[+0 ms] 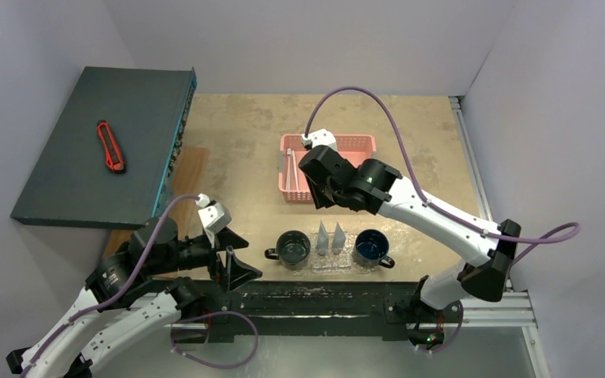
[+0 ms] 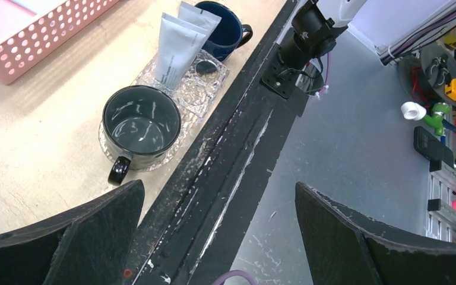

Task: Prepare toiletry sets of a toothbrush and toothpaste on the tray

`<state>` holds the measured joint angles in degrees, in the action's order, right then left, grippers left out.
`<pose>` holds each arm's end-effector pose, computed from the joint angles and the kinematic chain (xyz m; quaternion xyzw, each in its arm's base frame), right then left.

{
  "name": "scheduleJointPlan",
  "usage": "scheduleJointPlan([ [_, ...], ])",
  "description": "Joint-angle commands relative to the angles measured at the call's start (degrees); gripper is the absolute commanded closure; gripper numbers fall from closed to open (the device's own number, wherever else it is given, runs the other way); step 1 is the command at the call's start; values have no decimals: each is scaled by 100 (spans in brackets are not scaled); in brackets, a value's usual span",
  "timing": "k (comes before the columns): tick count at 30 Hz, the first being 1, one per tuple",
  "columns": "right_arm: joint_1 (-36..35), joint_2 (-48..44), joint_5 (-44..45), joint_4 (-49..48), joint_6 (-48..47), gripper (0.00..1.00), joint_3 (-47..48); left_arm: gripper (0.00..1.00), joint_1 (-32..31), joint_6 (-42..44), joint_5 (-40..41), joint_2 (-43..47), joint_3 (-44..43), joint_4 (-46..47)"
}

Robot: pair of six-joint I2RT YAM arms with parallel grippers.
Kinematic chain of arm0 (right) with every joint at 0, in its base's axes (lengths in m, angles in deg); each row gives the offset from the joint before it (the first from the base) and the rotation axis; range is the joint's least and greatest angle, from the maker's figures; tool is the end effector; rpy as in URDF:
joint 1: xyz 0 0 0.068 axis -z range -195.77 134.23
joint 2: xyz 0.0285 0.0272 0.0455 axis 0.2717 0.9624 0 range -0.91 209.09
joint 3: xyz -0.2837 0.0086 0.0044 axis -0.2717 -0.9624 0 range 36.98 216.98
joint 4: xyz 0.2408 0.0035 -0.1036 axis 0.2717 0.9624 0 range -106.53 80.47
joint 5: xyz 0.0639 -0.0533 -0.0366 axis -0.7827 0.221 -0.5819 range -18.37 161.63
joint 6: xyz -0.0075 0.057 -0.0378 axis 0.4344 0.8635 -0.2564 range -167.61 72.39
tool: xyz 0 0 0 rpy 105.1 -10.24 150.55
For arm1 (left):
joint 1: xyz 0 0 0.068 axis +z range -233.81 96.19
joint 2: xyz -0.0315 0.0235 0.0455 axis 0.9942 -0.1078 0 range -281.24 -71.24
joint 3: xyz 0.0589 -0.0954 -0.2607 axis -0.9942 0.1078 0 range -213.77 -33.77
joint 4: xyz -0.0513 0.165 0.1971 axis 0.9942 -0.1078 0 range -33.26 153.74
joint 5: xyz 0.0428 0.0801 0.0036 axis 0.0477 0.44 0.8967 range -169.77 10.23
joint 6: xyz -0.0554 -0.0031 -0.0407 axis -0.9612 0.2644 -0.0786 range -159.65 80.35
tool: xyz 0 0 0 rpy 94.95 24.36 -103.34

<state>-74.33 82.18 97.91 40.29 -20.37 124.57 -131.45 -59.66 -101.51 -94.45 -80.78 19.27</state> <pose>0.1791 0.2457 0.3680 -0.1781 0.9072 0.0565 0.3768 0.0420 -0.0768 0.3317 0.2970 0.7587 -0.4398 0.3777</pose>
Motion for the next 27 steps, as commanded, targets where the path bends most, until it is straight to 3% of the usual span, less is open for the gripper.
scheduleJointPlan([
  [1, 198, 408, 28, -332, -323, 59, 517, 3, 4, -47, 82, -31, 11, 78],
  [27, 1695, 3170, -661, -1188, -563, 50, 1905, 0, 7, -56, -23, 61, 30, 85],
])
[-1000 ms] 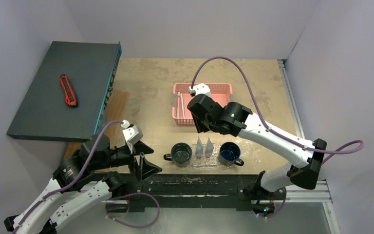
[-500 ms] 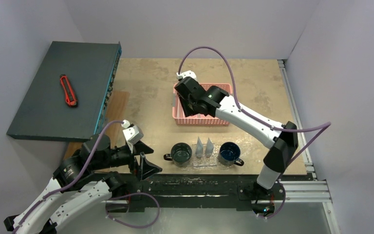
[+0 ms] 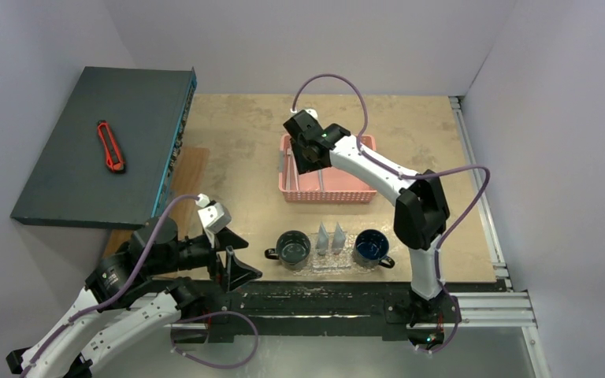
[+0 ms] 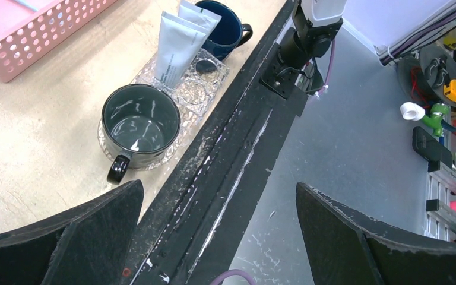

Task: Prepare toiletry sets of a toothbrush and toothpaste on the tray

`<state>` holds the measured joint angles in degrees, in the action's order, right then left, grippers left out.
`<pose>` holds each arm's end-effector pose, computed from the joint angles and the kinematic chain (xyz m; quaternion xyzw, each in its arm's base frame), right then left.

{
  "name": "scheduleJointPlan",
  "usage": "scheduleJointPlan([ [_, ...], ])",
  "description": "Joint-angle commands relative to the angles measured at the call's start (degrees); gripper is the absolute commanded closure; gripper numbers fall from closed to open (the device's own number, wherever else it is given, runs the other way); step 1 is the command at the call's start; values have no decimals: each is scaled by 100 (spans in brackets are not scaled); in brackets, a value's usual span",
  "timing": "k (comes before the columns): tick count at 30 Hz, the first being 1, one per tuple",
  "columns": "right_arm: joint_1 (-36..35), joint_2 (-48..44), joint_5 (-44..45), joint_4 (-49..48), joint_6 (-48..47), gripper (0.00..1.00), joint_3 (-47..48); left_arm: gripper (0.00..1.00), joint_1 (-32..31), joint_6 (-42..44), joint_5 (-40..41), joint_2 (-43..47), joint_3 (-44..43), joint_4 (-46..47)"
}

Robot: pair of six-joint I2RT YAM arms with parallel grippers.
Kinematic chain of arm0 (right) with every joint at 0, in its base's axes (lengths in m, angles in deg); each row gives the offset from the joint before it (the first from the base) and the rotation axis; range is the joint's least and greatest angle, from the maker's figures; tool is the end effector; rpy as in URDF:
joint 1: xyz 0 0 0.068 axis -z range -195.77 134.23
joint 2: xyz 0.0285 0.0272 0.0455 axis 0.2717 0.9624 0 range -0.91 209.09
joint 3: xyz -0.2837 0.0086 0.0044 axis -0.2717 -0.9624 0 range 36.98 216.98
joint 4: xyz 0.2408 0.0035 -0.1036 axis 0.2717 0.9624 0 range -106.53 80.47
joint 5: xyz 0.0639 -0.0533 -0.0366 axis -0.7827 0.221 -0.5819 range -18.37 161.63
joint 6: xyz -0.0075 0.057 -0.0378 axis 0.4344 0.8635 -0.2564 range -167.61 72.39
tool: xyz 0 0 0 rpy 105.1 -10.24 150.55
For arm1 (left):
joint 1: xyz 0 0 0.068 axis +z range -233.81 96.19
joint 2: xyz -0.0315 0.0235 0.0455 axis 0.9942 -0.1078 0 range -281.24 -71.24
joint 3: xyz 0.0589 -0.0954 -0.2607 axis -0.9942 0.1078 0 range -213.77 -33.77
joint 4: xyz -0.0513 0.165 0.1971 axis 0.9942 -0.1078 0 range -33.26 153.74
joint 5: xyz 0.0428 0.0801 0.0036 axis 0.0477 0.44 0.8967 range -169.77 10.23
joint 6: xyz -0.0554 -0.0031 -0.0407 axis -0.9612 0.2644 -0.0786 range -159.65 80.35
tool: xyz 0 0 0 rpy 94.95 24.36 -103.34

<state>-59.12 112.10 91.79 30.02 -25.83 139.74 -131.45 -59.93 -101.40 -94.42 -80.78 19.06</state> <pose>0.3399 0.2945 0.2767 -0.1274 0.9362 0.0100 0.3273 0.0419 -0.0766 0.3313 0.2947 0.7606 -0.4395 0.3761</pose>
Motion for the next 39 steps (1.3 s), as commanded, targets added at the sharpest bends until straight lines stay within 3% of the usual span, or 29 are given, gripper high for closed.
scheduleJointPlan([
  [1, 225, 258, -47, -156, -4, 50, 433, 0, 14, -29, -41, 63, 31, 107],
  [22, 756, 1236, -534, -476, 10, 50, 329, 0, 10, -17, -26, 121, 33, 81],
  [39, 915, 1537, -809, -722, -31, 59, 97, 0, 17, -12, -1, 86, 33, 60],
])
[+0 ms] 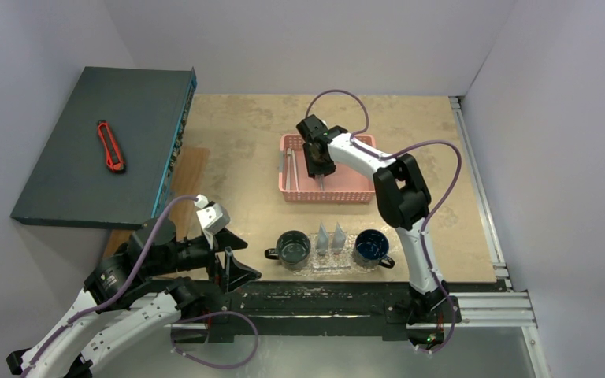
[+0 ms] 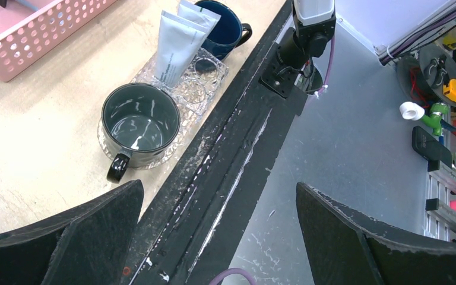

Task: Prepare toiletry sets of a toothbrush and toothpaste on the tray

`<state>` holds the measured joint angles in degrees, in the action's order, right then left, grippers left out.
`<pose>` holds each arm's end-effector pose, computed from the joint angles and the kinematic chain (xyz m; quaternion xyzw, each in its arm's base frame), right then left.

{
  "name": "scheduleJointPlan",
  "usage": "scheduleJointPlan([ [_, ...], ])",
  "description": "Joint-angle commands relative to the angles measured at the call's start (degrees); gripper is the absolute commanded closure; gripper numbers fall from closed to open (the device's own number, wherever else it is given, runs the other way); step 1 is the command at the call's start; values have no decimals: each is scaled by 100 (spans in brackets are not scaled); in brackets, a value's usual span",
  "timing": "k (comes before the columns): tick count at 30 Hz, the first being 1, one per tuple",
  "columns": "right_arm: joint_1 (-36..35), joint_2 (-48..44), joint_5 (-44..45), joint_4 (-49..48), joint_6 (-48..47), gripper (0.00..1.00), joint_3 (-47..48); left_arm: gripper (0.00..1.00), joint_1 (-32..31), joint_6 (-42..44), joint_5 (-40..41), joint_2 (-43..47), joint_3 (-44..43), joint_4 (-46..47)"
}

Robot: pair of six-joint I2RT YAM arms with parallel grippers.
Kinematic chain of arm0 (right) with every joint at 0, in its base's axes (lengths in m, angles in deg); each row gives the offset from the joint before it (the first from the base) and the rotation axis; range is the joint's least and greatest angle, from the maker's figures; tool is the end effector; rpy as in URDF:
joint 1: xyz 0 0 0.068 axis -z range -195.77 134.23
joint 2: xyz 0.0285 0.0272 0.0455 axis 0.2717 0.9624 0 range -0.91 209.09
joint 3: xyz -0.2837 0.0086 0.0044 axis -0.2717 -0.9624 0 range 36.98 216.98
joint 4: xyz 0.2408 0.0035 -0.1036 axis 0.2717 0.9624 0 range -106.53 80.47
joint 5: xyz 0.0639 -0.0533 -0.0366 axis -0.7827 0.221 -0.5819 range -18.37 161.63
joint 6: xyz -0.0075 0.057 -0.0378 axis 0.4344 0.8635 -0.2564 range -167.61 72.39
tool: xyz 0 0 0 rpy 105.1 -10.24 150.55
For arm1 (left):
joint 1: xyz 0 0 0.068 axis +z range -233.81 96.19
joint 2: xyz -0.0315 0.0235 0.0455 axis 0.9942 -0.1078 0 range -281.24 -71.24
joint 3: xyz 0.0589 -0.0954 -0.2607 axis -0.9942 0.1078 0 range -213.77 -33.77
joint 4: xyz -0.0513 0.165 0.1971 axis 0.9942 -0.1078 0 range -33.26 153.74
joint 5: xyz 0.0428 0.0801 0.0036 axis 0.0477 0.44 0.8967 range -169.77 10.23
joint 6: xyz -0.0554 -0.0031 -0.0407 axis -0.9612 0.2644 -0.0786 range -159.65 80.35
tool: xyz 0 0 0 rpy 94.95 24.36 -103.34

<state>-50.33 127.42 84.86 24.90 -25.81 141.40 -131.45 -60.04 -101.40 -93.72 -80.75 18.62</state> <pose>0.4135 0.2694 0.1683 -0.0834 0.9671 0.0010 0.2401 0.0399 -0.0744 0.3310 0.2940 0.7597 -0.4406 0.3771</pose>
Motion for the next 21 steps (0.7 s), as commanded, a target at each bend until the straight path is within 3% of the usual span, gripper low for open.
scheduleJointPlan([
  [1, 50, 19, -160, -232, -40, 61, -97, 0, 12, -5, 0, 9, 29, 104],
  [11, 115, 104, -372, -383, -106, 76, -396, 0, 15, 12, 0, -37, 23, 95],
  [19, 123, 161, -431, -451, -149, 98, -537, 0, 17, 16, 9, -68, 22, 100],
  [21, 120, 162, -454, -452, -157, 100, -542, 0, 12, 16, 9, -79, 15, 100],
])
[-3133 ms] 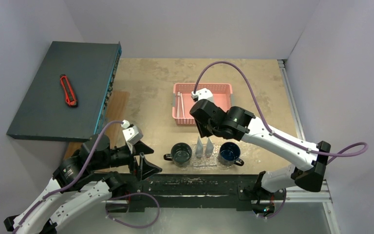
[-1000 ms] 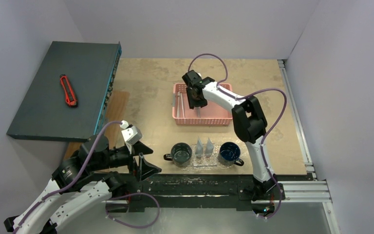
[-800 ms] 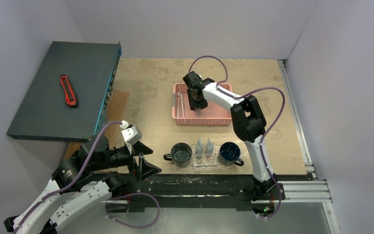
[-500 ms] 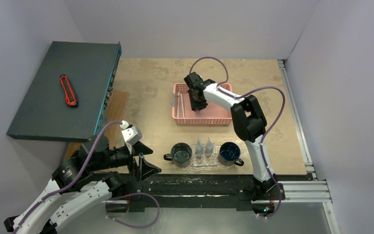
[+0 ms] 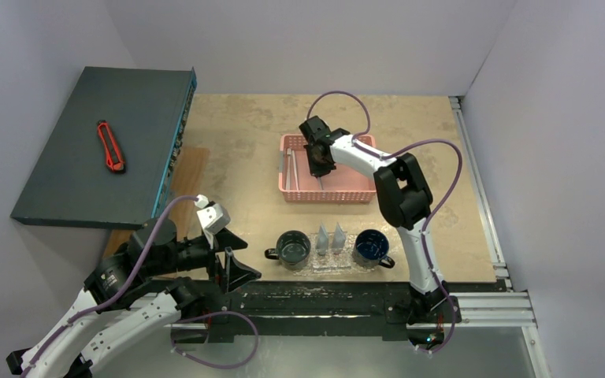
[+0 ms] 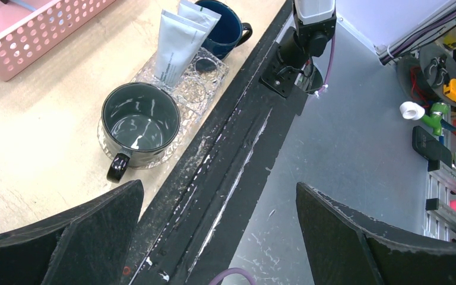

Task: Prepare toiletry sets of a toothbrush and toothpaste on the tray

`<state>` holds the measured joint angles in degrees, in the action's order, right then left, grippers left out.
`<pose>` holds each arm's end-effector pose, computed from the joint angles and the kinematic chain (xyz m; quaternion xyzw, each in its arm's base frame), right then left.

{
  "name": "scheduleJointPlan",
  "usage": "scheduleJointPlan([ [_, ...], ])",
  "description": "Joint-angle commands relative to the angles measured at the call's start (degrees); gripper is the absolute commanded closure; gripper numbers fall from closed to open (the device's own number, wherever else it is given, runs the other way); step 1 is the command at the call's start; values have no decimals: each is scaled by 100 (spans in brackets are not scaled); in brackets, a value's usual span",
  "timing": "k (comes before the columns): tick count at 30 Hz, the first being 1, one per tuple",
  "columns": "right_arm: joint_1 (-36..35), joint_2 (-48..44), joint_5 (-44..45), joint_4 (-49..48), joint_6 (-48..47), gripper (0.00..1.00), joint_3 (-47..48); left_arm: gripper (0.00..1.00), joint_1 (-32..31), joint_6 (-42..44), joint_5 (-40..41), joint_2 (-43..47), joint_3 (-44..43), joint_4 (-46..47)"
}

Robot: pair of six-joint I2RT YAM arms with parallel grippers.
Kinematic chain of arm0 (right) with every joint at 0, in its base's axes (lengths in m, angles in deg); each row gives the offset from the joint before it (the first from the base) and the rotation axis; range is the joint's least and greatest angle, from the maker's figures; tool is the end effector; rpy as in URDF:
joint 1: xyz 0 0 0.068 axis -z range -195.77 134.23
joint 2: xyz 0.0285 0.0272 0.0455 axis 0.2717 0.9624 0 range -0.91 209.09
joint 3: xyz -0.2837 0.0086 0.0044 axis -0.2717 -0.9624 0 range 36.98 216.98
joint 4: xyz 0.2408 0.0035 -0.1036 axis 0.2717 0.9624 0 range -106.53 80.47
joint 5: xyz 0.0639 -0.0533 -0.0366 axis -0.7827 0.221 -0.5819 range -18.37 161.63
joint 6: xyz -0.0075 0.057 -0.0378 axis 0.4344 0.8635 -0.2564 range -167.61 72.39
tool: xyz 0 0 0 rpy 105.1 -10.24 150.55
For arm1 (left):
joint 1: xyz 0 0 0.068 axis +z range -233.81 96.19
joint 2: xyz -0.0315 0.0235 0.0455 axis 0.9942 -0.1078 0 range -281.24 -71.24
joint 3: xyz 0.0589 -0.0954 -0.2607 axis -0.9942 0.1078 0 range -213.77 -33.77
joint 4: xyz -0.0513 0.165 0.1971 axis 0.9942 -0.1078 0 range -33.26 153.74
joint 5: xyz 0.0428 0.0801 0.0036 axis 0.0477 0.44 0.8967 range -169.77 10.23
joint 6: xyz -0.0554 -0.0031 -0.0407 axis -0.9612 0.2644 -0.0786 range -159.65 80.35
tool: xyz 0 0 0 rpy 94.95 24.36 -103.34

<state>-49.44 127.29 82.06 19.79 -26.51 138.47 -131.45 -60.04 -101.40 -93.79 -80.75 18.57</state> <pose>0.4178 0.2662 0.1583 -0.0850 0.9649 0.0283 0.2469 0.0401 -0.0746 0.3308 0.2940 0.7603 -0.4402 0.3764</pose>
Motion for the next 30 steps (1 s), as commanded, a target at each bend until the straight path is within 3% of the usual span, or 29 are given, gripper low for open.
scheduleJointPlan([
  [1, 29, 164, -192, 60, -93, 100, -250, 0, 17, 21, 9, -79, 21, 105],
  [30, -57, -1718, 8, -248, -337, 100, -455, 0, 18, 27, 105, -189, 0, 78],
])
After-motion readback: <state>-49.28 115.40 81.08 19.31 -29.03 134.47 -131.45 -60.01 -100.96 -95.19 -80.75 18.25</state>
